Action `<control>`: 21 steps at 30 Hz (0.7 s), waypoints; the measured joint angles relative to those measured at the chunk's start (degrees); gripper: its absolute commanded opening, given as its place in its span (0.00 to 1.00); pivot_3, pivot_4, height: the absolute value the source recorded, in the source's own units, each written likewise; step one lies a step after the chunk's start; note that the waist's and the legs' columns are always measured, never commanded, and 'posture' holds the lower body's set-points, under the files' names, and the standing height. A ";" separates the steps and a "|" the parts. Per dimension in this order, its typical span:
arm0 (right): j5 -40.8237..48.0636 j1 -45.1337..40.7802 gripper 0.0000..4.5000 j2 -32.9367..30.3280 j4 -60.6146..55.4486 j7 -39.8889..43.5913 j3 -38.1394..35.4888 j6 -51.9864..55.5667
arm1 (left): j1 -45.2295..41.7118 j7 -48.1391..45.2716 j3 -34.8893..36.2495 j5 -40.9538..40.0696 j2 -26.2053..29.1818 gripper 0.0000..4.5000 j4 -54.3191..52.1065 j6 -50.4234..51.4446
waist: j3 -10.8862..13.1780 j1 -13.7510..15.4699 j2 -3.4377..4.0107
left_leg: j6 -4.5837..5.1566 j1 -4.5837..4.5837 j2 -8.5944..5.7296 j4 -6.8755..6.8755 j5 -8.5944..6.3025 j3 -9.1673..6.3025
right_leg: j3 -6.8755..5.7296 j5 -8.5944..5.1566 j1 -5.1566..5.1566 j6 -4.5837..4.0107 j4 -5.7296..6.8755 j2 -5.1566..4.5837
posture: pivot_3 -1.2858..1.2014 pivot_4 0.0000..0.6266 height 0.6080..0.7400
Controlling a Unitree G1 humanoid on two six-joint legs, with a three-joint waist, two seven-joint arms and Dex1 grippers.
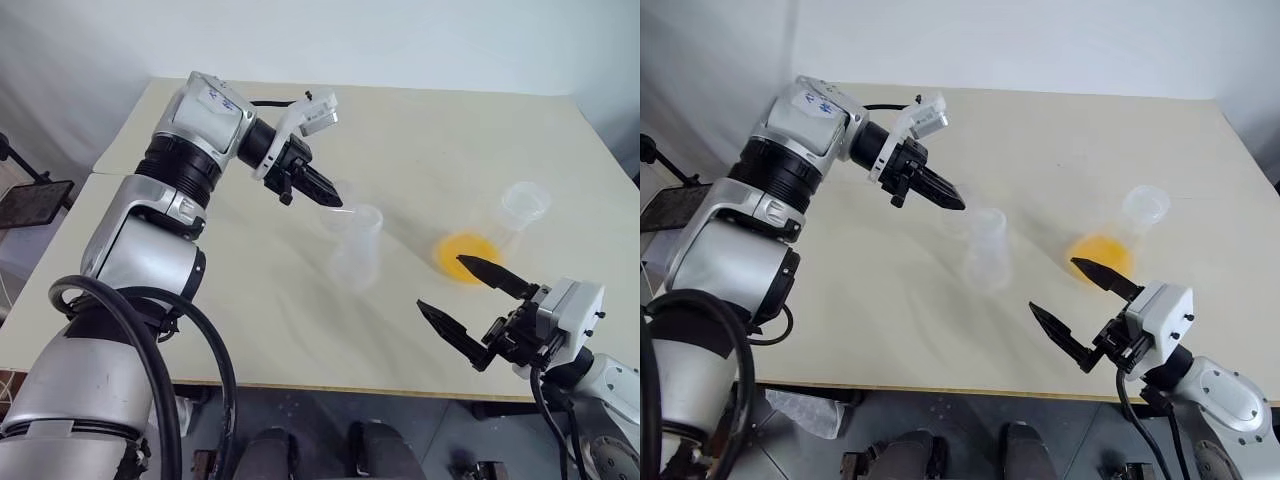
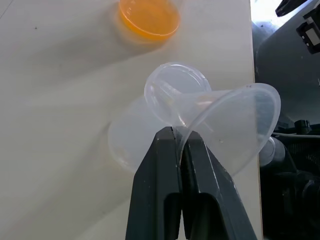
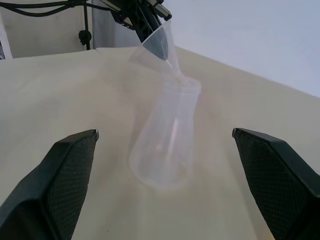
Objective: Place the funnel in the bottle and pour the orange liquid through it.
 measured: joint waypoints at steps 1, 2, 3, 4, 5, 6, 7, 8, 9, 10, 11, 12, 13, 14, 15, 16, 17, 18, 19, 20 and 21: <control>0.00 0.01 1.00 0.00 -0.01 -0.17 0.03 0.00 | -0.33 0.00 -0.18 0.09 -0.21 0.00 0.26 -0.12 | 0.00 0.00 0.00 | 0.00 0.00 0.00 0.00 0.00 0.00 | 0.00 0.00 0.00 0.00 0.01 0.00 | 0.52 0.24 1.00; 0.00 0.00 1.00 0.01 -0.02 -0.35 0.08 0.01 | -0.57 0.00 -0.57 0.10 -0.39 0.00 0.42 -0.17 | 0.00 0.00 0.00 | 0.00 0.00 0.00 0.00 0.00 0.00 | 0.01 0.00 0.00 0.00 0.00 0.00 | 0.52 0.24 1.00; -0.01 -0.03 1.00 0.01 -0.02 -0.57 0.16 0.02 | -0.64 0.00 -1.03 0.09 -0.54 0.00 0.44 -0.18 | 0.00 0.00 0.00 | 0.00 0.00 0.00 0.00 0.00 0.00 | 0.01 0.00 0.00 0.00 0.01 0.00 | 0.52 0.24 1.00; -0.03 -0.12 1.00 0.02 -0.02 -0.74 0.35 0.03 | -0.66 0.00 -1.43 0.01 -0.71 0.00 0.46 -0.18 | 0.00 -0.02 0.00 | 0.00 0.00 0.00 0.00 0.00 0.00 | 0.01 0.00 0.00 0.00 0.01 0.00 | 0.52 0.24 1.00; -0.04 -0.26 1.00 0.03 -0.02 -0.89 0.70 0.04 | -0.76 -0.01 -1.96 -0.20 -0.91 0.00 0.47 -0.18 | 0.00 -0.02 0.00 | 0.00 0.00 0.00 0.01 0.00 0.00 | 0.02 0.00 -0.01 0.00 0.03 0.00 | 0.52 0.24 1.00; -0.04 -0.43 1.00 0.04 -0.02 -1.08 1.07 0.07 | -0.94 -0.01 -2.48 -0.41 -1.15 0.00 0.47 -0.17 | 0.00 0.00 0.00 | 0.00 0.00 0.00 0.01 0.00 0.00 | 0.02 0.00 -0.01 0.00 0.03 0.00 | 0.52 0.24 1.00; -0.05 -0.53 1.00 0.05 -0.03 -1.24 1.35 0.07 | -1.16 -0.01 -2.94 -0.72 -1.37 0.00 0.48 -0.10 | 0.00 0.02 0.00 | 0.00 0.01 0.00 0.03 0.00 0.00 | 0.02 0.00 -0.01 0.00 0.05 -0.01 | 0.52 0.24 1.00; -0.06 -0.54 1.00 0.05 -0.02 -1.41 1.57 0.07 | -1.37 -0.01 -3.42 -1.10 -1.49 0.00 0.47 -0.04 | 0.00 0.04 0.00 | 0.00 0.01 0.00 0.03 0.00 0.00 | 0.03 0.00 0.00 0.00 0.05 -0.01 | 0.52 0.24 1.00; -0.06 -0.53 1.00 0.05 -0.02 -1.60 1.87 0.07 | -1.59 -0.01 -3.66 -1.36 -1.65 0.00 0.51 0.03 | 0.00 0.03 0.00 | 0.00 0.01 0.00 0.03 0.00 0.00 | 0.03 0.00 0.00 0.00 0.05 -0.01 | 0.52 0.24 1.00; -0.05 -0.52 1.00 0.06 -0.03 -1.78 2.13 0.09 | -1.82 -0.01 -4.09 -1.57 -1.82 0.00 0.55 0.08 | 0.00 0.03 0.00 | 0.00 0.01 0.00 0.03 0.00 0.00 | 0.03 0.00 -0.01 0.00 0.05 -0.01 | 0.52 0.24 1.00; -0.05 -0.51 1.00 0.06 -0.03 -1.90 2.26 0.10 | -2.04 -0.01 -4.56 -1.81 -2.03 0.00 0.57 0.16 | 0.00 0.04 0.00 | 0.00 0.01 0.00 0.03 0.00 0.00 | 0.03 0.00 -0.01 0.00 0.06 -0.01 | 0.52 0.24 1.00; -0.05 -0.48 1.00 0.07 -0.03 -2.05 2.29 0.10 | -2.31 -0.01 -4.96 -2.15 -2.38 0.00 0.67 0.23 | 0.00 0.04 0.00 | 0.00 0.01 0.00 0.03 0.00 0.00 | 0.03 0.00 -0.01 0.00 0.06 -0.01 | 0.52 0.24 1.00; -0.05 -0.43 1.00 0.07 -0.03 -2.19 2.30 0.10 | -2.48 -0.01 -5.20 -2.30 -2.65 0.00 0.75 0.24 | 0.00 0.06 0.00 | 0.00 0.00 0.00 0.03 0.00 0.00 | 0.03 0.00 -0.01 0.00 0.05 -0.01 | 0.52 0.24 1.00; -0.05 -0.38 1.00 0.08 -0.05 -2.35 2.32 0.10 | -2.63 -0.01 -5.36 -2.41 -2.93 0.00 0.90 0.14 | 0.00 0.03 0.00 | 0.00 0.01 0.00 0.03 0.00 0.01 | 0.04 0.00 -0.01 0.00 0.05 -0.01 | 0.52 0.24 1.00; -0.05 -0.33 1.00 0.09 -0.06 -2.41 2.34 0.10 | -2.65 -0.01 -5.37 -2.43 -2.99 0.00 0.98 0.04 | 0.00 0.00 0.00 | 0.00 0.01 0.00 0.03 0.00 0.01 | 0.04 0.00 -0.01 0.00 0.06 0.00 | 0.52 0.24 1.00; -0.06 -0.20 1.00 0.16 -0.06 -2.68 2.41 0.10 | -2.95 -0.01 -5.37 -2.40 -3.36 0.00 2.08 -0.26 | 0.00 0.00 0.00 | 0.00 0.01 0.00 0.03 0.00 0.01 | 0.04 0.00 -0.01 0.00 0.06 0.00 | 0.52 0.24 1.00; -0.06 -0.17 1.00 0.22 -0.07 -2.85 2.55 0.10 | -3.12 -0.01 -5.35 -2.32 -3.59 0.00 2.82 -0.48 | 0.00 0.00 0.00 | 0.00 0.01 0.00 0.03 0.00 0.01 | 0.03 0.00 -0.01 0.00 0.06 0.01 | 0.52 0.24 1.00; -0.06 -0.12 1.00 0.32 -0.08 -3.04 2.69 0.10 | -3.21 -0.01 -5.26 -2.18 -3.84 0.00 3.28 -1.07 | 0.00 0.02 0.00 | 0.00 0.01 0.00 0.04 0.00 0.02 | 0.03 0.00 -0.01 0.00 0.07 0.00 | 0.52 0.24 1.00; -0.07 -0.12 1.00 0.33 -0.10 -3.13 2.79 0.10 | -3.27 -0.01 -5.18 -2.07 -3.98 0.00 3.59 -1.43 | 0.00 0.05 0.00 | 0.01 0.01 0.00 0.04 0.00 0.02 | 0.03 0.00 -0.01 0.00 0.07 0.00 | 0.52 0.24 1.00; -0.08 -0.11 1.00 0.34 -0.13 -3.27 3.00 0.10 | -3.57 -0.01 -5.01 -1.83 -4.29 0.00 4.66 -1.90 | 0.00 0.10 0.00 | 0.01 0.01 0.00 0.06 0.01 0.02 | 0.03 0.00 -0.01 0.00 0.07 0.00 | 0.52 0.24 1.00; -0.09 -0.06 1.00 0.39 -0.24 -3.39 3.19 0.10 | -3.80 -0.01 -4.85 -1.52 -4.48 0.05 5.14 -2.28 | 0.00 0.17 0.00 | 0.01 0.01 0.00 0.06 0.01 0.03 | 0.04 0.00 -0.01 0.00 0.07 0.00 | 0.52 0.24 1.00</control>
